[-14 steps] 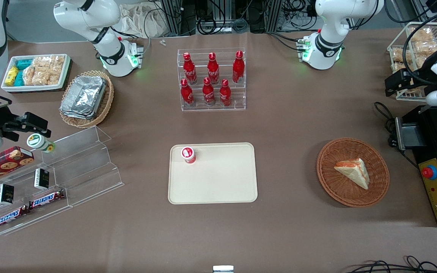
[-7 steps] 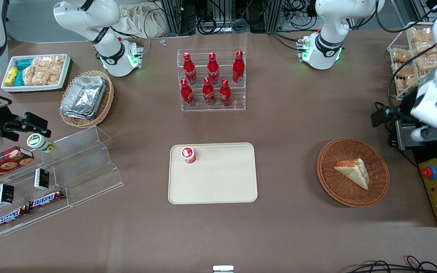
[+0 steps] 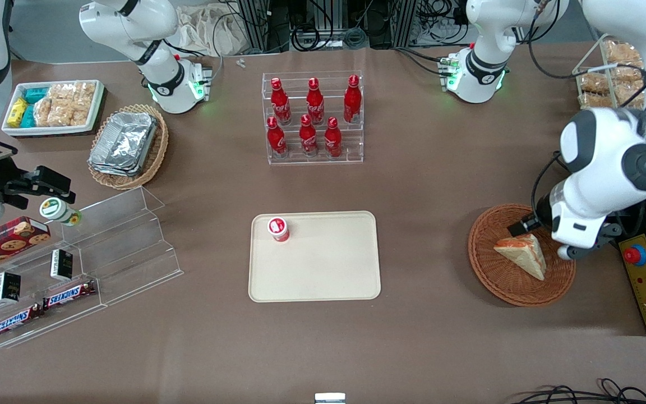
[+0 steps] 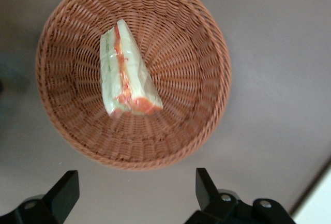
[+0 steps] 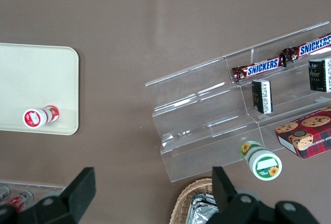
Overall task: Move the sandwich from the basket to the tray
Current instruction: 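Lower the left gripper onto the sandwich in the basket and grasp it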
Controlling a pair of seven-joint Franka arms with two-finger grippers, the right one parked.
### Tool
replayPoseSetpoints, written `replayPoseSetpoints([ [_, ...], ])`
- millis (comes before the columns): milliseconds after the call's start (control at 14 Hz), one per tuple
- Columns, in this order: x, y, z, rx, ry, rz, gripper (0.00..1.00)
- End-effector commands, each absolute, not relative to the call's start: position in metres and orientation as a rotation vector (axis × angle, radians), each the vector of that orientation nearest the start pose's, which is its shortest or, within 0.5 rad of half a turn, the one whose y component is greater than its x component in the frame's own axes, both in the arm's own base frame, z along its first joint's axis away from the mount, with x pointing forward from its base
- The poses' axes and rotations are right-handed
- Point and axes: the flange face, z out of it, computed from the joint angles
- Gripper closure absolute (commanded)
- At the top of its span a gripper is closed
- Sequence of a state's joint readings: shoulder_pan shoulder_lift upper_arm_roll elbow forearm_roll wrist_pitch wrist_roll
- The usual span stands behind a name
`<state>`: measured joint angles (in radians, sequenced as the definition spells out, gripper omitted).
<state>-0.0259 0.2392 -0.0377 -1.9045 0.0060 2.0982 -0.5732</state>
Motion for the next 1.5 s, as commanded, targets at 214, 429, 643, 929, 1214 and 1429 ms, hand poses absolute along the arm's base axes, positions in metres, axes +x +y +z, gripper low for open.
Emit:
replayPoseSetpoints([
  [214,0.62,-0.011,0.309,-2.974,-1.009,-0.001,0.0],
  [429,0.624,0.002,0.273,-2.934,-1.138,0.003,0.0],
  [643,0.626,0.002,0.251,-2.931,-1.15,0.001,0.03],
  [929,0.629,0.004,0.25,-2.93,-1.163,-0.007,0.93],
  [1214,0.63,0.003,0.321,-2.945,-1.137,-0.045,1.0],
  [1429,0.648,-0.038,0.407,-2.972,-1.019,0.069,1.0],
])
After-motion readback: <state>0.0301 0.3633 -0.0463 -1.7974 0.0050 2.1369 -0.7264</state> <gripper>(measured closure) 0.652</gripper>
